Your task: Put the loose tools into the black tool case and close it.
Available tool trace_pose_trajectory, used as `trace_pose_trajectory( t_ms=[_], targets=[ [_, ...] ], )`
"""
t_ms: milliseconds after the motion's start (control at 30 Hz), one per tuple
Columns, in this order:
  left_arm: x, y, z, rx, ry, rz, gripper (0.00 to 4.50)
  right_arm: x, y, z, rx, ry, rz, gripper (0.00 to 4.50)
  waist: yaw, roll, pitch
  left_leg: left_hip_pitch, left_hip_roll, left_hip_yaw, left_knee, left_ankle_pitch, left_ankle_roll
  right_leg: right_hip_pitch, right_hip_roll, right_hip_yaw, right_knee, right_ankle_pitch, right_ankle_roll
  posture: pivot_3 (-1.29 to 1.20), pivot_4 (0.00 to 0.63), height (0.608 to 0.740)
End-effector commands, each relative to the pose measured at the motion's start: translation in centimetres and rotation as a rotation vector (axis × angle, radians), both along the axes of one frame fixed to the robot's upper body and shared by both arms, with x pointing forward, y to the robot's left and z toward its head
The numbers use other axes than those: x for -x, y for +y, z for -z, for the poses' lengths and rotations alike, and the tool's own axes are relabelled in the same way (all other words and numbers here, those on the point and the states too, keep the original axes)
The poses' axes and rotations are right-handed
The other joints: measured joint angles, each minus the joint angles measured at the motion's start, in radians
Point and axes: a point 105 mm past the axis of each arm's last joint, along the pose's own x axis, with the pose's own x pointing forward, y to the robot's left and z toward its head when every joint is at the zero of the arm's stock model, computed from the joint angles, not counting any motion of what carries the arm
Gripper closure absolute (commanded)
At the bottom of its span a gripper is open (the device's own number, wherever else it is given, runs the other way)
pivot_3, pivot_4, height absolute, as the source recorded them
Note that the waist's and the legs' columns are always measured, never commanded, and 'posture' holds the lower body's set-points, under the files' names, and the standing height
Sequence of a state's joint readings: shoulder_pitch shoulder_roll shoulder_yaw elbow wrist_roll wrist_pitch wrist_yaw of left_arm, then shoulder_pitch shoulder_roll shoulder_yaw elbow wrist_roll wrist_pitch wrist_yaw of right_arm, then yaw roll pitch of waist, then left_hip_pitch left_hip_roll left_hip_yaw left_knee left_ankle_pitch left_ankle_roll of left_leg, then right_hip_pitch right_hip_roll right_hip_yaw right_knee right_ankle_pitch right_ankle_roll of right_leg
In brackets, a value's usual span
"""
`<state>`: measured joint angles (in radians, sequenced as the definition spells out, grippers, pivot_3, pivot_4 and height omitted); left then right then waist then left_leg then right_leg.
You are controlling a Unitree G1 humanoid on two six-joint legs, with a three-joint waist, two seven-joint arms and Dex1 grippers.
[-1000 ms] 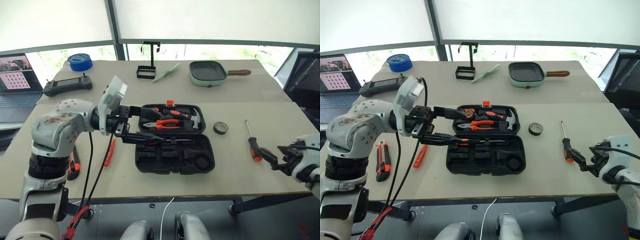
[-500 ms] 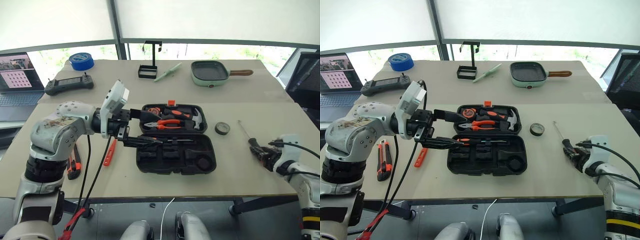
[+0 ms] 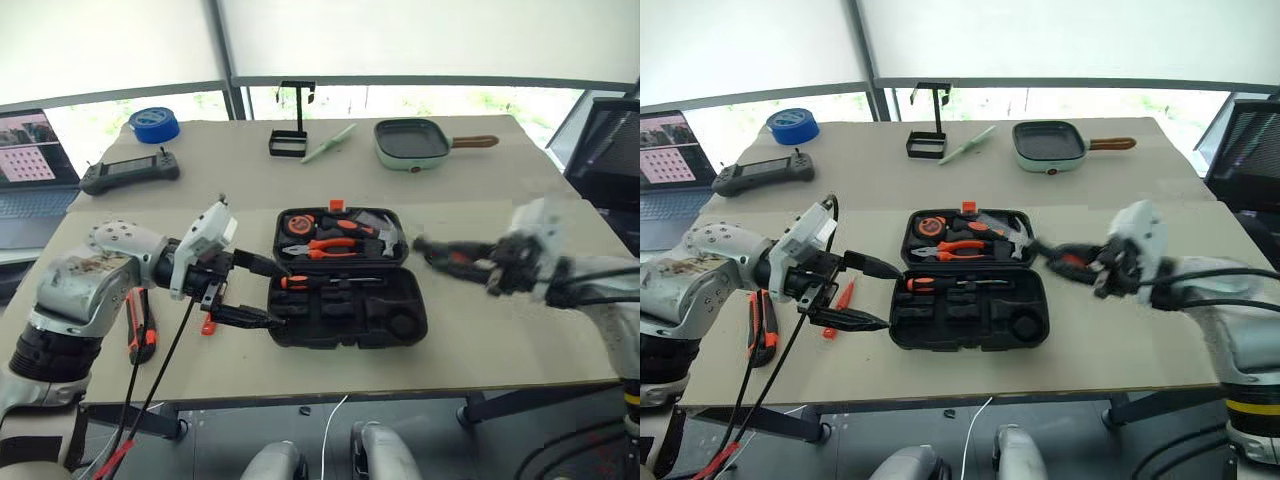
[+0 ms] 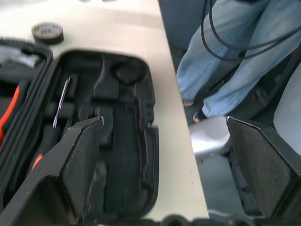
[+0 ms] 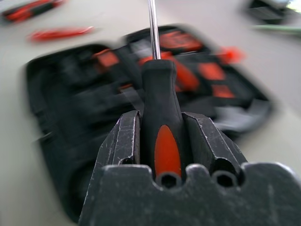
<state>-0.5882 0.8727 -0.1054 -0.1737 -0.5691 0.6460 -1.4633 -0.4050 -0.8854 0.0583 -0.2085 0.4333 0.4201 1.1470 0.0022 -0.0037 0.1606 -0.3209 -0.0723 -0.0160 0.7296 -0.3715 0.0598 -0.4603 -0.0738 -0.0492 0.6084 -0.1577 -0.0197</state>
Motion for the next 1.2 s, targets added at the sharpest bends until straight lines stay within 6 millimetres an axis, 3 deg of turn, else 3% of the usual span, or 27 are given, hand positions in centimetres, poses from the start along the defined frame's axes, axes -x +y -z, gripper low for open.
trace_pose_trajectory(
  t_ms=[33, 167, 533, 600, 633, 800, 867, 967, 1200],
  targets=[
    [-0.6, -0.6, -1.1, 0.025, -0.073, 0.003, 0.00, -1.4, 1.0, 0.2, 0.129, -0.120, -0.107, 3.44, 0.005, -0.001, 0.001, -0.001, 0.000, 0.000, 0.001, 0.000, 0.001, 0.000, -0.001, 0.000, 0.000, 0.000, 0.000, 0.00, 0.150, 0.740],
    [-0.9, -0.8, -1.2, 0.030, -0.090, -0.003, 0.00, -3.0, 1.3, 0.5, 0.183, -0.180, -0.133, 3.44, 0.007, -0.003, 0.002, -0.001, -0.001, 0.000, 0.001, 0.000, 0.001, -0.001, -0.001, -0.002, -0.001, 0.001, 0.001, 0.00, 0.150, 0.740],
    [-1.7, -1.2, -1.9, 0.050, -0.124, -0.027, 0.00, -4.3, 1.6, 1.7, 0.201, -0.189, -0.103, 3.44, -0.003, -0.003, 0.002, -0.001, 0.000, 0.000, 0.001, 0.000, -0.001, -0.002, -0.002, -0.004, 0.000, 0.000, 0.000, 0.00, 0.150, 0.740],
    [-1.7, -1.2, -1.9, 0.051, -0.124, -0.026, 0.00, -4.2, 2.1, 1.4, 0.173, -0.189, -0.103, 2.42, -0.006, -0.003, 0.002, -0.001, 0.000, -0.001, 0.001, 0.000, -0.001, -0.002, -0.002, -0.004, 0.000, 0.000, 0.000, 0.00, 0.150, 0.740],
    [-1.7, -1.2, -2.0, 0.051, -0.125, -0.027, 0.00, -4.1, 2.4, 1.2, 0.158, -0.193, -0.108, 2.27, -0.008, -0.003, 0.002, -0.001, 0.000, -0.001, 0.001, 0.000, -0.001, -0.002, -0.002, -0.004, 0.000, 0.000, 0.000, 0.00, 0.150, 0.740],
    [-2.0, -1.0, -2.0, 0.047, -0.124, -0.033, 0.00, -4.2, 3.4, -0.9, 0.058, -0.222, -0.081, 0.53, -0.009, -0.003, 0.002, -0.001, 0.000, -0.001, 0.001, 0.000, -0.001, -0.002, -0.002, -0.004, 0.000, 0.000, 0.000, 0.00, 0.150, 0.740],
    [-2.1, -1.0, -2.0, 0.048, -0.125, -0.035, 0.00, -4.3, 3.9, -1.2, 0.023, -0.207, -0.067, 0.05, -0.010, -0.003, 0.002, -0.001, 0.000, -0.001, 0.001, 0.000, -0.001, -0.002, -0.002, -0.004, 0.000, 0.000, 0.000, 0.00, 0.150, 0.740],
    [-2.2, -1.0, -1.9, 0.047, -0.126, -0.039, 0.00, -4.1, 4.6, -1.2, -0.028, -0.160, -0.072, 0.60, -0.011, -0.003, 0.002, -0.001, 0.000, -0.001, 0.001, 0.000, -0.001, -0.002, -0.002, -0.005, 0.000, 0.000, 0.000, 0.00, 0.150, 0.740],
    [-2.4, -0.9, -1.9, 0.045, -0.126, -0.046, 0.00, -4.3, 5.3, 0.2, -0.038, -0.122, -0.054, 3.03, -0.012, -0.003, 0.002, -0.001, -0.001, -0.001, 0.001, 0.000, -0.001, -0.002, -0.002, -0.005, 0.001, 0.000, 0.000, 0.00, 0.150, 0.740]
  ],
)
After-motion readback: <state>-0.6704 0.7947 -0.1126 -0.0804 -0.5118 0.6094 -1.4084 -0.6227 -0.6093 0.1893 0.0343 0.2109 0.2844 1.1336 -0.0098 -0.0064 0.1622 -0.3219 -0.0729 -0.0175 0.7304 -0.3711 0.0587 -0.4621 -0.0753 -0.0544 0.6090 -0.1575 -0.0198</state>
